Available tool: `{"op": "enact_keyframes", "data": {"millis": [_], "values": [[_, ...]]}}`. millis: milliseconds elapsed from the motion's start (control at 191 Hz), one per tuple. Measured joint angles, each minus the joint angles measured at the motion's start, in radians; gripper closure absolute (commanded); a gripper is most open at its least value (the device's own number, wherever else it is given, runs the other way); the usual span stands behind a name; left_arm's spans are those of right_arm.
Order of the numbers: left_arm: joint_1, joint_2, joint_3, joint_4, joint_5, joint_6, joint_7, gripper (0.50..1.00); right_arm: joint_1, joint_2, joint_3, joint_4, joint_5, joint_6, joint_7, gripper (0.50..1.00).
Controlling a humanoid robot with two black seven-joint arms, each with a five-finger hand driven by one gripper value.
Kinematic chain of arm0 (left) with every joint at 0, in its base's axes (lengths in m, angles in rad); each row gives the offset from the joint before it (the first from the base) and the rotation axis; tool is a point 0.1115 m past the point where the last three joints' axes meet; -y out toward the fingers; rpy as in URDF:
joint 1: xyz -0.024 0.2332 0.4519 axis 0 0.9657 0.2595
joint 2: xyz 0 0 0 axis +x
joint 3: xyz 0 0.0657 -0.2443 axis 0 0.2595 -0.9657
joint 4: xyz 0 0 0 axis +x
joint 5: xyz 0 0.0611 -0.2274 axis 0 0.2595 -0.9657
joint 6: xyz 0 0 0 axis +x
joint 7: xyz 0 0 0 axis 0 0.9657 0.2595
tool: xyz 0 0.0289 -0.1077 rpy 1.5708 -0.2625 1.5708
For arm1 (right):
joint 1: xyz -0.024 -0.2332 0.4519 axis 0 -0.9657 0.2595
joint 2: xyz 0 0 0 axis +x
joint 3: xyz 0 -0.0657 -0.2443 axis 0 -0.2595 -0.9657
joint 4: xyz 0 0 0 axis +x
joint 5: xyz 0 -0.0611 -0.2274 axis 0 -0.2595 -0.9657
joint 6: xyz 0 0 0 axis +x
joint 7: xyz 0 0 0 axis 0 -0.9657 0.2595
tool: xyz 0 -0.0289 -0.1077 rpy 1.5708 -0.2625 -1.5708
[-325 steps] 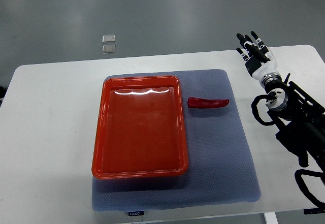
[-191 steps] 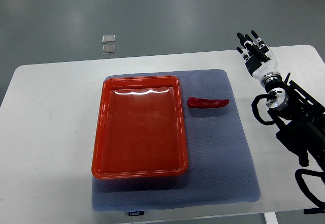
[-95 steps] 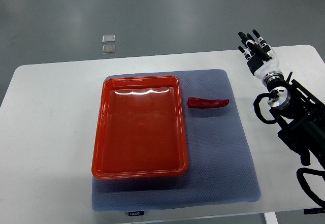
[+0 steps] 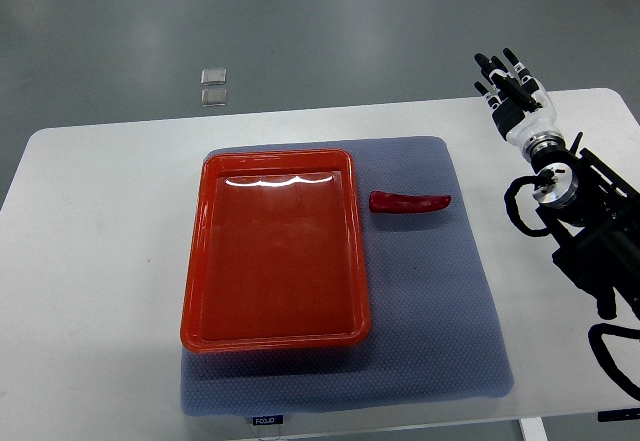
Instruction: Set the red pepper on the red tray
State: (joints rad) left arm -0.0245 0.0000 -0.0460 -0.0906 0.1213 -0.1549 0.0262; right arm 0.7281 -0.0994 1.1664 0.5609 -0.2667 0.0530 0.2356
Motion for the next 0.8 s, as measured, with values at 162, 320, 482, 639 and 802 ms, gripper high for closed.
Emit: {"op": "enact_keyframes", "data": {"millis": [162,320,482,639,802], "values": [[0.0,0.0,0.0,0.0,0.0,0.0,0.0,0.5,0.006,-0.009,-0.021,0.007,-0.008,0.003,-0.004,0.583],[0.0,0.0,0.0,0.0,0.0,0.0,0.0,0.5,0.023,-0.03,-0.092,0.008,-0.012,0.007,-0.004,0.583],[0.0,0.0,0.0,0.0,0.0,0.0,0.0,0.5,0.067,-0.1,-0.207,0.008,-0.015,0.019,-0.005,0.583],[0.0,0.0,0.0,0.0,0.0,0.0,0.0,0.5,0.138,-0.196,-0.367,0.008,-0.019,0.07,-0.005,0.583],[0.0,0.0,0.0,0.0,0.0,0.0,0.0,0.5,0.216,-0.288,-0.544,0.013,-0.091,0.156,-0.005,0.583]]}}
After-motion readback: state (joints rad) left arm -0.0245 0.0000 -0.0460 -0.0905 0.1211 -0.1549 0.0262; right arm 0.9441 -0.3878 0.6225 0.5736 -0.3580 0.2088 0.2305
